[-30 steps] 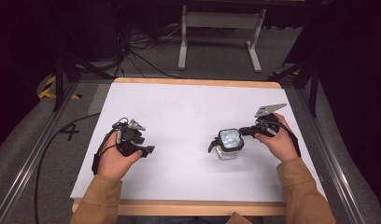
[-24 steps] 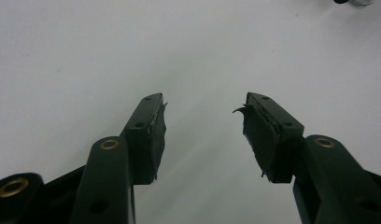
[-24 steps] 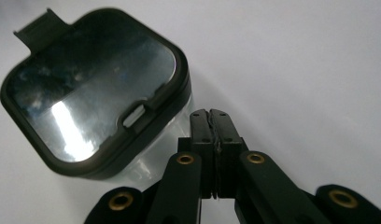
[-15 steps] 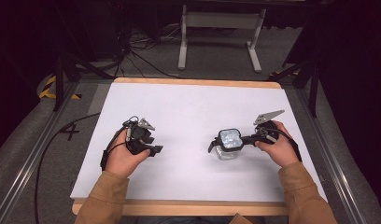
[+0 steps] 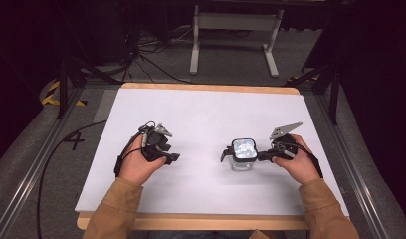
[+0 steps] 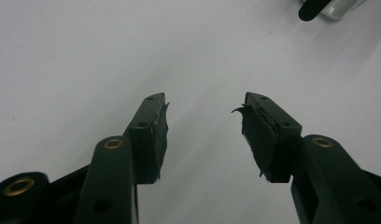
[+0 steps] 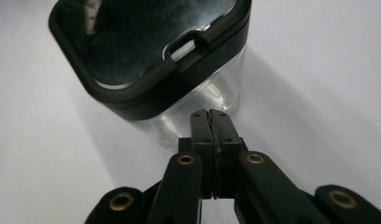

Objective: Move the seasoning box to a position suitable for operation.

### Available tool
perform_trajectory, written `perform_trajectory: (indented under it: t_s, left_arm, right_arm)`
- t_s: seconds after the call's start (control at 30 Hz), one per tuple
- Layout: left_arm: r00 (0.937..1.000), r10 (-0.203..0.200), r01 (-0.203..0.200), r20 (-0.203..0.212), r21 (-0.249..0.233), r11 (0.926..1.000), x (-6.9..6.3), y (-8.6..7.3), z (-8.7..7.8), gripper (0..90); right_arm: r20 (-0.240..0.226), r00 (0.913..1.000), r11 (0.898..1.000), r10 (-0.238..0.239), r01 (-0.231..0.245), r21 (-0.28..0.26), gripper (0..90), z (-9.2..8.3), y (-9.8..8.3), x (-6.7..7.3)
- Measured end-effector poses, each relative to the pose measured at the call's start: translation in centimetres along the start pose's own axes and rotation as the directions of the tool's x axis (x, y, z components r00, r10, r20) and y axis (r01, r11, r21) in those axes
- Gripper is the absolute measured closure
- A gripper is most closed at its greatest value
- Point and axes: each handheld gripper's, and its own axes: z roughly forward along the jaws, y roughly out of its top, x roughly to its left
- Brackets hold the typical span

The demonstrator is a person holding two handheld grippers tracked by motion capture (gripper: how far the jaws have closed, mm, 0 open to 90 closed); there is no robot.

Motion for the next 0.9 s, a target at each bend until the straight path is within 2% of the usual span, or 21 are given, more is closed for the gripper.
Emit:
perform_trajectory:
  t_s: [0.3,0.43,0.5,0.53,0.73,0.9]
  left_arm:
    - [0.9998,0.016,-0.016,0.011,0.003,0.9999,-0.2,0.8,0.6,50.5]
    - [0.9994,0.024,-0.025,0.026,0.016,0.9996,-0.2,1.0,0.6,50.4]
    - [0.9995,0.025,-0.025,0.019,-0.002,0.9997,-0.3,1.1,0.9,50.4]
    - [0.9992,0.033,-0.033,0.022,0.01,0.9994,-0.3,1.2,0.9,50.4]
    - [0.999,0.032,-0.032,0.03,0.004,0.9995,-0.4,1.5,1.1,50.5]
    - [0.9989,0.035,-0.036,0.03,0.006,0.9993,-0.5,1.6,1.1,50.5]
  right_arm:
    - [-0.037,0.999,0.999,-0.026,0.027,0.027,90.0,0.2,-0.1,1.4]
    - [-0.054,0.9978,0.998,-0.039,0.042,0.055,90.0,0.6,-0.1,2.1]
    - [-0.063,0.9971,0.997,-0.042,0.046,0.061,90.0,0.7,-0.1,2.3]
    - [-0.075,0.9961,0.996,-0.047,0.052,0.068,90.0,0.9,-0.1,2.8]
    - [-0.115,0.9906,0.994,-0.073,0.082,0.07,90.0,1.7,0.3,4.2]
    - [-0.13,0.9867,0.991,-0.098,0.108,0.073,90.0,2.3,0.6,5.1]
